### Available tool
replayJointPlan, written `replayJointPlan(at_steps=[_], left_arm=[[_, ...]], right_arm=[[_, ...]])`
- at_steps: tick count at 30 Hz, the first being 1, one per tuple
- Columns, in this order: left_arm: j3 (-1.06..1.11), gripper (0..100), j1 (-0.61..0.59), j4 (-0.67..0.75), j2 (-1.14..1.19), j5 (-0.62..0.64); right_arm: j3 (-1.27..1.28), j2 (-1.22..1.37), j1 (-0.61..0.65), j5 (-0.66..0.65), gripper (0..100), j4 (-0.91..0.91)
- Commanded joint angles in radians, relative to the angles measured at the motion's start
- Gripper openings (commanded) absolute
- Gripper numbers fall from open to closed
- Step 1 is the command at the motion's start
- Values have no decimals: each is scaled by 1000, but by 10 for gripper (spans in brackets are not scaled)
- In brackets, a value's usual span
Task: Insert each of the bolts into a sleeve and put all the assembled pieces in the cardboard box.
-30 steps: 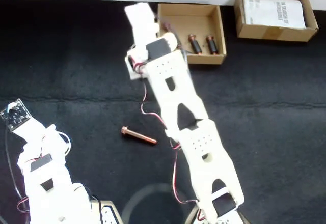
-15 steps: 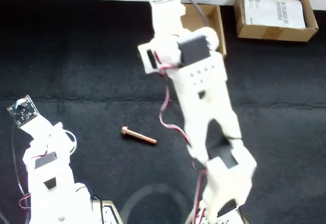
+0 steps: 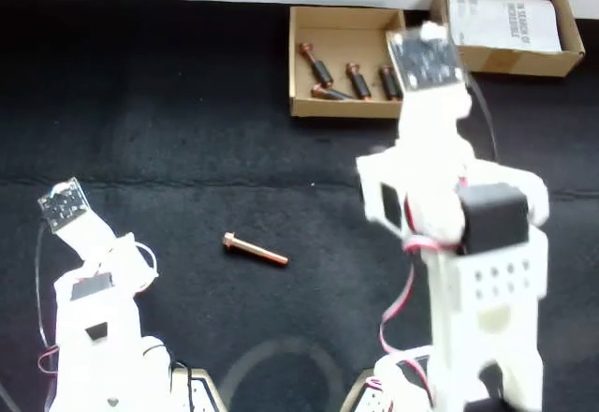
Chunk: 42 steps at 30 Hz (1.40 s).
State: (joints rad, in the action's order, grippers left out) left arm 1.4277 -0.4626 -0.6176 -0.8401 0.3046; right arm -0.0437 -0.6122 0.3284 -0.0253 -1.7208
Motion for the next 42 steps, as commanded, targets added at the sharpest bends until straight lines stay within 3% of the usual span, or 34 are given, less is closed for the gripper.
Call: replayJointPlan(at_steps=[1,6,12,17,25,32,37,42], left_arm=[[-153,16,71,-218,-16,48],[-446,16,199,-542,-8,166],[-668,14,414,-796,-5,198],[-621,13,539,-784,85,196],[-696,13,552,-638,588,203],[-951,12,568,-672,915,265],[-1092,9,664,-769,1027,265],[-1171,9,750,-775,1109,295]], right_arm=[[148,-137,-48,-17,8,21],[323,-259,-107,-20,8,85],[512,-387,-127,-123,8,156],[622,-479,-185,-124,8,209],[684,-507,-231,-224,8,209],[737,-507,-277,-249,8,240],[740,-507,-277,-247,8,245],[740,-507,-277,-247,8,245]])
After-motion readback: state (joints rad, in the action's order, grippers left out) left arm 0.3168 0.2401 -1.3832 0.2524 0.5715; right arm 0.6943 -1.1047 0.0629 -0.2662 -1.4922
